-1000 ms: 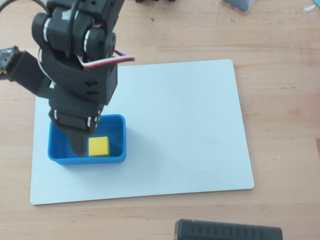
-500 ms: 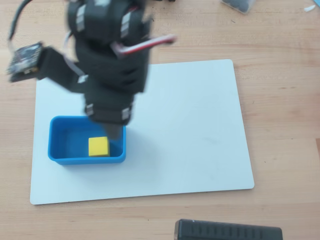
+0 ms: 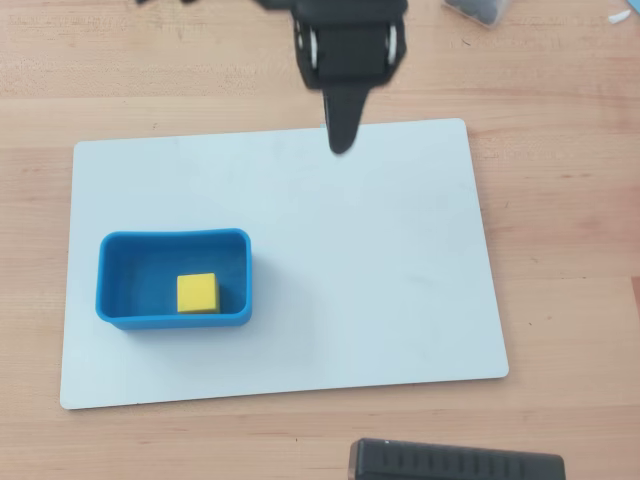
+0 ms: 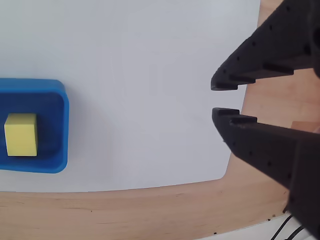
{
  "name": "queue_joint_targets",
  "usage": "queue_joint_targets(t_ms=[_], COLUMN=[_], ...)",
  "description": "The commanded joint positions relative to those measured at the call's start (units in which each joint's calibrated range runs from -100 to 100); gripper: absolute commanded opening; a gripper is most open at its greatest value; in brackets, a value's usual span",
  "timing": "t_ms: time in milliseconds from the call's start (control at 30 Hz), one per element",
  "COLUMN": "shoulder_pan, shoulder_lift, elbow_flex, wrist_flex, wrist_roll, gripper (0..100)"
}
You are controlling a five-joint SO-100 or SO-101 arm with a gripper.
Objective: Pick up yellow cube and drop it in the blue rectangular bin
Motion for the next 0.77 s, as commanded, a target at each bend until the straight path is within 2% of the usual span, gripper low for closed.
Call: queue_joint_targets(t_ms=[0, 400, 567, 733], shoulder_pan=[-0.35, 2.91, 2.39, 1.28], shoulder_lift=[-20.84, -34.03, -39.42, -57.72], elbow_flex=[21.88, 60.43, 69.43, 82.06], wrist_flex=[-10.53, -34.23, -38.35, -40.01], wrist_roll=[0.49, 2.44, 2.64, 2.83], gripper=[2, 0, 0, 0])
